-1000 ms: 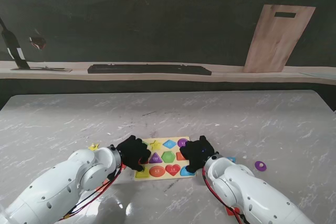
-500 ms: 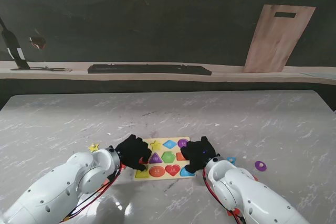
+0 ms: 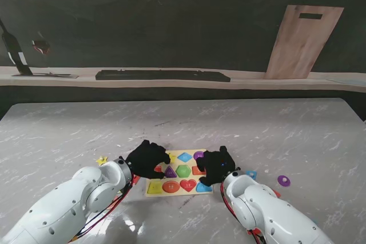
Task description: Fit puzzle pieces into a puzzle board
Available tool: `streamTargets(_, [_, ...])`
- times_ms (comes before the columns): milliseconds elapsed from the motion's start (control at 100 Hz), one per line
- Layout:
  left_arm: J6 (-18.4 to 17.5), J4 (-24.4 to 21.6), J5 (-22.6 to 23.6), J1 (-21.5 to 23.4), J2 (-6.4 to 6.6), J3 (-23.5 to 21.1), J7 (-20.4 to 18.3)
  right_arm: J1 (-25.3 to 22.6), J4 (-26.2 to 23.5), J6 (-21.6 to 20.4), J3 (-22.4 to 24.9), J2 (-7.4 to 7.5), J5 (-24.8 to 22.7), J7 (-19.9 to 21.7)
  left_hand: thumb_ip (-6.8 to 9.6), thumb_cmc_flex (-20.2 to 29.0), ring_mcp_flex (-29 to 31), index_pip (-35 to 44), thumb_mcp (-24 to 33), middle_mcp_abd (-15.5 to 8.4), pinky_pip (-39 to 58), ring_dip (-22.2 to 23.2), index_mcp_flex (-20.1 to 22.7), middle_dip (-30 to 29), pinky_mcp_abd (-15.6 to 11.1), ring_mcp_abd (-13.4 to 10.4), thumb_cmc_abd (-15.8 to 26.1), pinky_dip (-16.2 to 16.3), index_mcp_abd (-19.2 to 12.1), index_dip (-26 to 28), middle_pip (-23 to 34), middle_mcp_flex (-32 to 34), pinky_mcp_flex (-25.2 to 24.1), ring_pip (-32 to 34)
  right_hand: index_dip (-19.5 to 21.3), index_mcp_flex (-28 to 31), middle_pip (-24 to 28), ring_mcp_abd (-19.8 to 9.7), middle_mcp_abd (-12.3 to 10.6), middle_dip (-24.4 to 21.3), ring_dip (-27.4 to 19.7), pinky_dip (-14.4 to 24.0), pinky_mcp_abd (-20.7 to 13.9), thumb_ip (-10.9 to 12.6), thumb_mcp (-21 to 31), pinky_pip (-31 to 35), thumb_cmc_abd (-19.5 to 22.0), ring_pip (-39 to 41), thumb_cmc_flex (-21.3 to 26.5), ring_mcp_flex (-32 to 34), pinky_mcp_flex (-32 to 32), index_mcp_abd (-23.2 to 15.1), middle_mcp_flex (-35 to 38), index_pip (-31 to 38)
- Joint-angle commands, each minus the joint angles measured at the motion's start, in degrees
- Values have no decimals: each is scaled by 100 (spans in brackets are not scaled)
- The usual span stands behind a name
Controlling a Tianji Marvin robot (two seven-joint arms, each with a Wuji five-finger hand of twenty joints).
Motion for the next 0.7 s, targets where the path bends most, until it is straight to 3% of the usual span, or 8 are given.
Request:
streamTargets(0, [34, -121, 38, 68, -21, -51, 69, 23, -31, 15, -20, -48, 10, -36, 243, -57, -289, -166, -222, 121, -109, -78, -205, -120, 343, -14, 157, -137, 135, -142, -152, -236, -144, -193, 84, -176, -108, 76, 62, -119, -114, -163, 242, 258, -103, -134, 154, -195, -165, -199, -169, -84, -216, -142])
streamTargets(200, [192, -364, 201, 333, -47, -328, 306, 30, -69, 84, 54, -86, 31, -185, 266, -46, -368, -469, -475, 148, -385, -227, -420, -336, 358, -4, 260, -316, 271, -284, -309, -348, -214, -391, 3, -755, -392, 76, 72, -469, -517, -437, 276, 281, -275, -314, 286, -858, -222, -434, -321, 32, -533, -383])
streamTargets(370, [540, -588, 277, 627, -96, -555, 566, -159, -219, 86, 321, -101, -27, -356, 266, -48, -400, -628, -811, 146, -565, -344, -452, -454, 377, 13, 366, -453, 280, -373, -372, -377, -239, -527, -46, -1048, -606, 64, 60, -637, -761, -588, 282, 291, -387, -423, 345, -1284, -300, -577, -408, 76, -785, -476])
streamTargets(400, [600, -630, 252, 685, -110, -599, 607, -220, -260, 52, 403, -101, -36, -390, 300, 209, -384, -659, -1384, 149, -615, -422, -456, -498, 375, 12, 497, -549, 284, -394, -376, -376, -237, -568, -50, -1087, -637, 54, 48, -660, -811, -609, 279, 295, -395, -426, 344, -1380, -321, -589, -409, 69, -794, -484])
streamTargets(510, [801, -790, 84, 909, -164, -779, 738, -519, -479, -182, 804, -114, 67, -439, 295, 192, -401, -763, -1780, 152, -863, -590, -501, -585, 357, 16, 570, -701, 281, -440, -494, -365, -261, -778, -74, -1259, -770, 2, -32, -740, -1023, -714, 90, 294, -430, -500, 312, -1808, -465, -589, -290, 32, -838, -543])
streamTargets(530, [840, -826, 49, 952, -174, -814, 755, -579, -524, -222, 880, -119, 110, -442, 328, 478, -411, -824, -2415, 154, -903, -709, -491, -627, 351, 20, 721, -767, 283, -447, -503, -365, -262, -781, -75, -1280, -784, -4, -40, -747, -1046, -725, 72, 292, -435, -511, 302, -1853, -483, -594, -278, 31, -839, -548])
streamTargets(550, [879, -860, 10, 997, -185, -850, 778, -647, -575, -264, 966, -123, 152, -443, 332, 514, -417, -847, -2604, 154, -968, -745, -496, -643, 344, 26, 751, -810, 295, -454, -521, -360, -269, -812, -78, -1303, -810, -12, -55, -759, -1071, -737, 31, 291, -436, -524, 295, -1899, -499, -585, -249, 32, -837, -556])
streamTargets(690, [1172, -1071, -273, 1294, -273, -1060, 1011, -1125, -929, -675, 1582, -143, 476, -371, 324, 355, -343, -925, -2751, 162, -1154, -780, -503, -700, 326, 72, 707, -900, 267, -497, -615, -310, -293, -884, -95, -1419, -939, -85, -212, -813, -1163, -779, -144, 291, -355, -602, 189, -2085, -536, -444, -43, -34, -717, -614])
